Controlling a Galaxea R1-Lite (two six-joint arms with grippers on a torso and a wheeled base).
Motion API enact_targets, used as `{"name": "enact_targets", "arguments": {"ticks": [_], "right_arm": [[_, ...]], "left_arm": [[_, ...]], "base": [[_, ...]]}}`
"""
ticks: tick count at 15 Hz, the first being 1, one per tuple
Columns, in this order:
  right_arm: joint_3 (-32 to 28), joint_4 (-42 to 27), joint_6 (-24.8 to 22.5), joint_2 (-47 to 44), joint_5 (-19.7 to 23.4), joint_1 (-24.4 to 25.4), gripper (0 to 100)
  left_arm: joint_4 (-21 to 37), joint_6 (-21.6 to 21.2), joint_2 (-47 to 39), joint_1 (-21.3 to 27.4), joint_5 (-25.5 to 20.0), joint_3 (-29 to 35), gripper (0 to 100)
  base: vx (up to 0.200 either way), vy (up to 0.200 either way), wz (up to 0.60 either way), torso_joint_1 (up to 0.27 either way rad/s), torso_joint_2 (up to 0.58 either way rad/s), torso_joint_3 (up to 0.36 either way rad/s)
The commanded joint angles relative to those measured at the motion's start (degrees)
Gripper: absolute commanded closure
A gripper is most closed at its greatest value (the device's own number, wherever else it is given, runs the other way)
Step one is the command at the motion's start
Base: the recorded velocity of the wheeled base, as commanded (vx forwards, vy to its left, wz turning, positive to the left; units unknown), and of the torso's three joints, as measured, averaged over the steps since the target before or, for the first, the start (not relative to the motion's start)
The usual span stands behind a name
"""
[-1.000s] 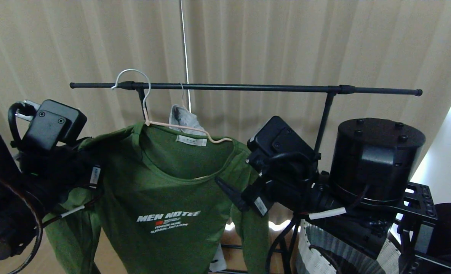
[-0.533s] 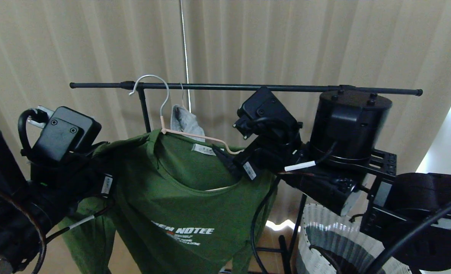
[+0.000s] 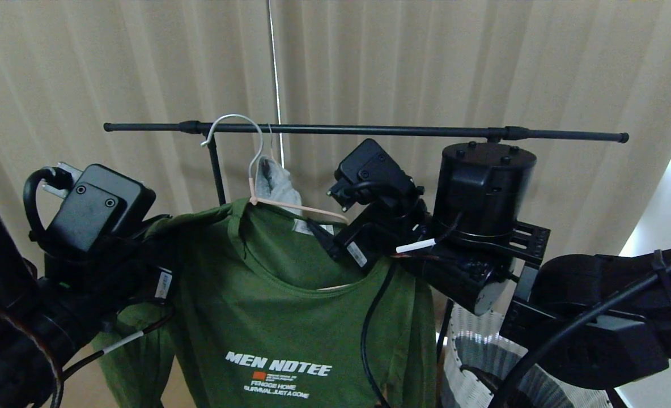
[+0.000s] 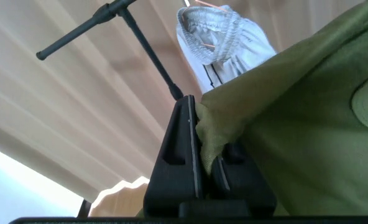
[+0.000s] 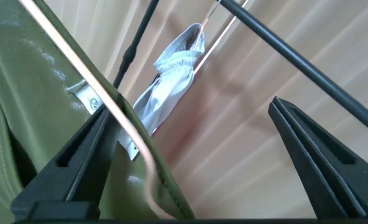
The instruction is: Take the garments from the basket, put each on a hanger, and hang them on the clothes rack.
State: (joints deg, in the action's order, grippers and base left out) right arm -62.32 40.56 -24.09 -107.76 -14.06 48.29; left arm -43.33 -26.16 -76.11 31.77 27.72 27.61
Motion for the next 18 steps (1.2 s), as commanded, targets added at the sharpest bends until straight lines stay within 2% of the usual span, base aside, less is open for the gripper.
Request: {"name": "enact_targets", "arguments": {"ticks": [1, 4, 5, 18], "right_arm": [[0.27, 0.14, -0.08, -0.34, -0.01, 0.05, 0], [0.36, 0.22, -0.08, -0.34, -0.01, 0.14, 0], [0.36, 0.22, -0.08, -0.43, -0.01, 0.14, 100], [1.15, 0.31, -0.08, -0.16, -0.09, 0.58, 100]], "left_arm": [[0.0, -0.03, -0.01, 0.14, -0.04, -0.01, 100], [0.0, -0.03, -0.1, 0.14, -0.21, -0.01, 100], [0.0, -0.03, -0.1, 0.14, -0.21, -0.01, 100], [-0.88, 0.23, 0.17, 0.05, -0.3, -1.16, 100]], "base": [[0.0, 0.0, 0.0, 0.0, 0.0, 0.0], [0.0, 0.0, 0.0, 0.0, 0.0, 0.0], [0.0, 0.0, 0.0, 0.0, 0.0, 0.0], [0.0, 0.0, 0.0, 0.0, 0.0, 0.0]]}}
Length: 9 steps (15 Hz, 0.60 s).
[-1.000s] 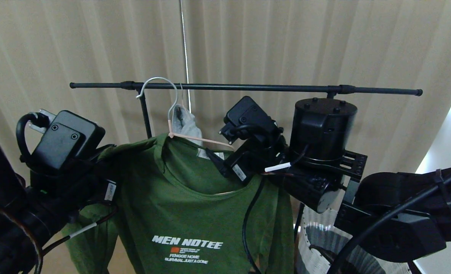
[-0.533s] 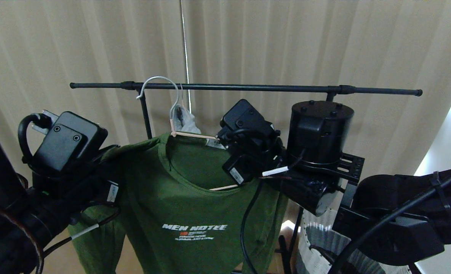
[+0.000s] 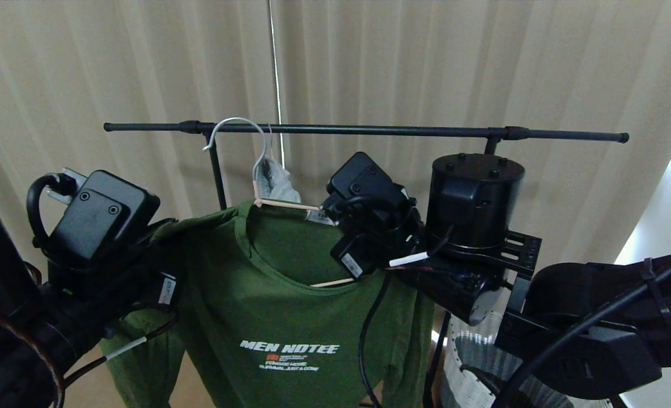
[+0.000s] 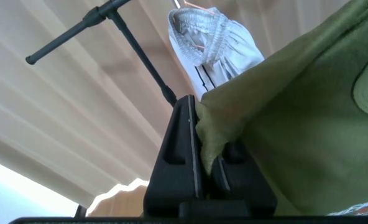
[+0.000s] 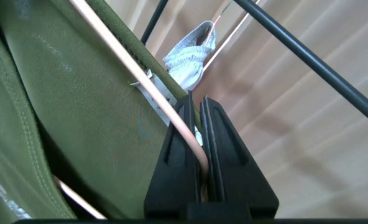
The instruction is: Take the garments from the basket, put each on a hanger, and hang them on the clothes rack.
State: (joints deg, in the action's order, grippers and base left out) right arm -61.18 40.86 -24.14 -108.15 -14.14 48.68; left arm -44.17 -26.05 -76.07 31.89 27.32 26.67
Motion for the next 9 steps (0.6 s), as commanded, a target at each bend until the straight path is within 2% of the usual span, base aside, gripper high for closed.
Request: {"name": "enact_targets", "arguments": {"ticks": [1, 2, 5, 7, 9], "right_arm": [[0.01, 0.01, -0.03, 0.58, -0.01, 0.19, 100], [0.1, 0.09, -0.03, 0.66, -0.1, 0.19, 100], [1.95, 0.62, -0.03, 1.98, -0.19, -0.07, 100], [4.32, 1.32, -0.03, 3.83, -0.27, -2.53, 100], [5.64, 1.32, -0.03, 6.03, -0.27, -5.43, 100]], "left_arm": [[-0.39, 0.12, 0.13, -0.07, -0.25, -0.13, 100], [-0.39, 0.21, 0.13, -0.07, -0.95, -0.13, 0], [-0.48, 1.62, 0.31, -0.07, -5.17, -0.57, 0], [-0.39, 4.25, 1.63, -0.07, -10.44, -0.75, 0], [-0.39, 5.48, 2.5, -0.07, -12.38, -1.45, 0]], "base": [[0.0, 0.0, 0.0, 0.0, 0.0, 0.0], [0.0, 0.0, 0.0, 0.0, 0.0, 0.0], [0.0, 0.0, 0.0, 0.0, 0.0, 0.0], [0.0, 0.0, 0.0, 0.0, 0.0, 0.0], [0.0, 0.0, 0.0, 0.0, 0.0, 0.0]]}}
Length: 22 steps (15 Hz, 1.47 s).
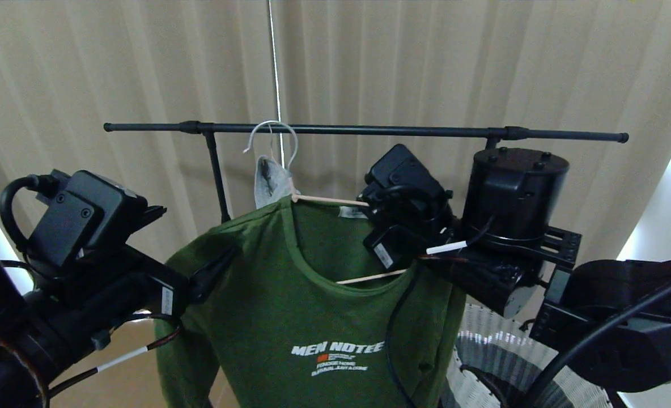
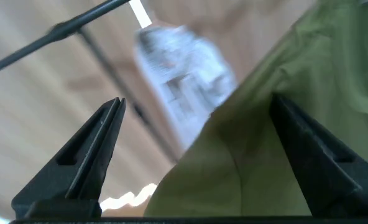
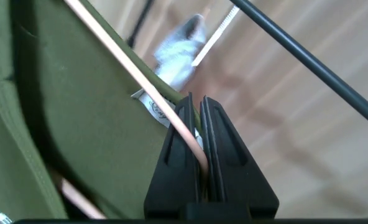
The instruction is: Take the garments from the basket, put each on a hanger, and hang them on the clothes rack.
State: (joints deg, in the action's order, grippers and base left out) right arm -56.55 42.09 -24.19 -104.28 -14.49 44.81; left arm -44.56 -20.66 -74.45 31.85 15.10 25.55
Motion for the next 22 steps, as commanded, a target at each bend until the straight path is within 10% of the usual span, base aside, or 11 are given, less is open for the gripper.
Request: {"name": "enact_targets", "arguments": {"ticks": [1, 17, 18, 22], "right_arm": [[1.44, 0.09, 0.02, 3.2, -0.18, -2.98, 100], [8.83, 0.18, 0.28, 17.71, 0.17, -6.32, 100], [8.83, 0.18, 0.28, 17.71, 0.17, -6.32, 100], [8.83, 0.18, 0.28, 17.53, 0.08, -6.4, 100]], "left_arm": [[0.0, 0.1, 0.97, -0.04, -0.43, -0.77, 0], [0.0, 3.44, -6.24, -11.73, -13.52, -0.41, 0], [0.0, 3.35, -6.24, -11.73, -13.52, -0.68, 100], [0.0, 3.35, -6.06, -13.22, -12.99, -1.38, 100]], "base": [[0.0, 0.0, 0.0, 0.0, 0.0, 0.0], [0.0, 0.0, 0.0, 0.0, 0.0, 0.0], [0.0, 0.0, 0.0, 0.0, 0.0, 0.0], [0.0, 0.0, 0.0, 0.0, 0.0, 0.0]]}}
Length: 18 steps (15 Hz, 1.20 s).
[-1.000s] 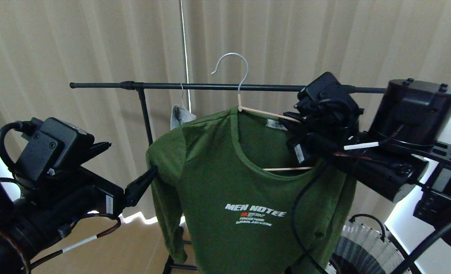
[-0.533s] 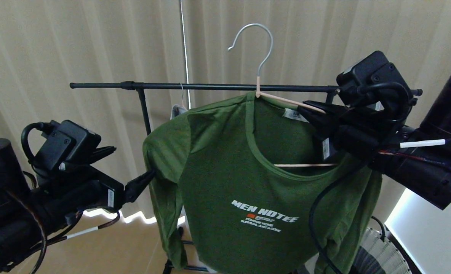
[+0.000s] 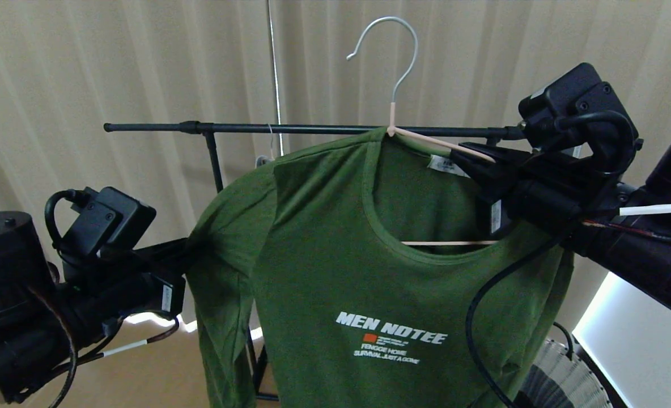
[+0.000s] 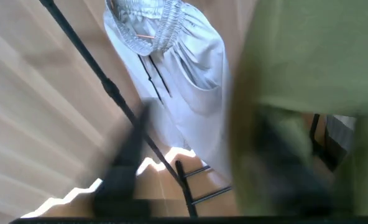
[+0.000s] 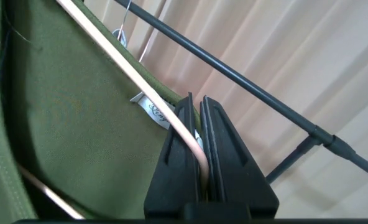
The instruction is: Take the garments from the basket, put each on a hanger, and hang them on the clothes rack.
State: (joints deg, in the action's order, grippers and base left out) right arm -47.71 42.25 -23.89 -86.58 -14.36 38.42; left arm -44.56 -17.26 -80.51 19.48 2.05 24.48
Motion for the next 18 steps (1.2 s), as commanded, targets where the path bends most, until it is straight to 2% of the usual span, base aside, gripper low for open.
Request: {"name": "enact_targets", "arguments": {"ticks": [1, 4, 6, 9, 10, 12, 15, 17, 18], "right_arm": [[-0.01, 0.02, -0.1, -0.08, -0.14, -0.46, 100], [0.08, -0.07, -0.1, -0.17, -0.14, -2.48, 100], [-0.01, -0.07, -0.1, -0.52, -0.14, -2.65, 100], [-0.1, -0.07, -0.19, -0.79, -0.14, -2.65, 100], [-0.19, -0.15, -0.19, -0.87, -0.14, -2.65, 100], [-0.36, -0.33, -0.28, -0.87, -0.14, -2.65, 100], [0.25, -1.21, -0.54, -0.61, -0.76, -3.62, 100], [1.4, -2.61, -1.24, -0.08, -1.2, -6.78, 100], [2.45, -5.07, -1.77, 1.06, -1.55, -10.39, 100]], "left_arm": [[0.0, -0.4, 0.26, -2.78, 0.15, -1.45, 100], [-0.18, -0.67, 1.05, -8.49, 0.06, -5.41, 100], [-0.09, -0.58, 1.93, -10.78, -0.03, -5.85, 100], [0.0, -0.23, 3.25, -10.69, -0.2, -6.11, 100], [-0.09, -0.14, 3.78, -10.25, -0.29, -6.46, 0], [0.0, -0.14, 4.39, -10.16, -0.55, -7.16, 0], [0.0, -0.32, 7.21, -10.25, -4.95, -9.8, 0], [0.08, -0.32, 10.63, -10.16, -6.97, -12.0, 0], [0.87, 0.12, 13.36, -10.16, -8.46, -12.35, 0]], "base": [[0.0, 0.0, 0.0, 0.0, 0.0, 0.0], [0.0, 0.0, 0.0, 0.0, 0.0, 0.0], [0.0, 0.0, 0.0, 0.0, 0.0, 0.0], [0.0, 0.0, 0.0, 0.0, 0.0, 0.0], [0.0, 0.0, 0.0, 0.0, 0.0, 0.0], [0.0, 0.0, 0.0, 0.0, 0.0, 0.0], [0.0, 0.0, 0.0, 0.0, 0.0, 0.0], [0.0, 0.0, 0.0, 0.0, 0.0, 0.0], [0.0, 0.0, 0.0, 0.0, 0.0, 0.0]]}}
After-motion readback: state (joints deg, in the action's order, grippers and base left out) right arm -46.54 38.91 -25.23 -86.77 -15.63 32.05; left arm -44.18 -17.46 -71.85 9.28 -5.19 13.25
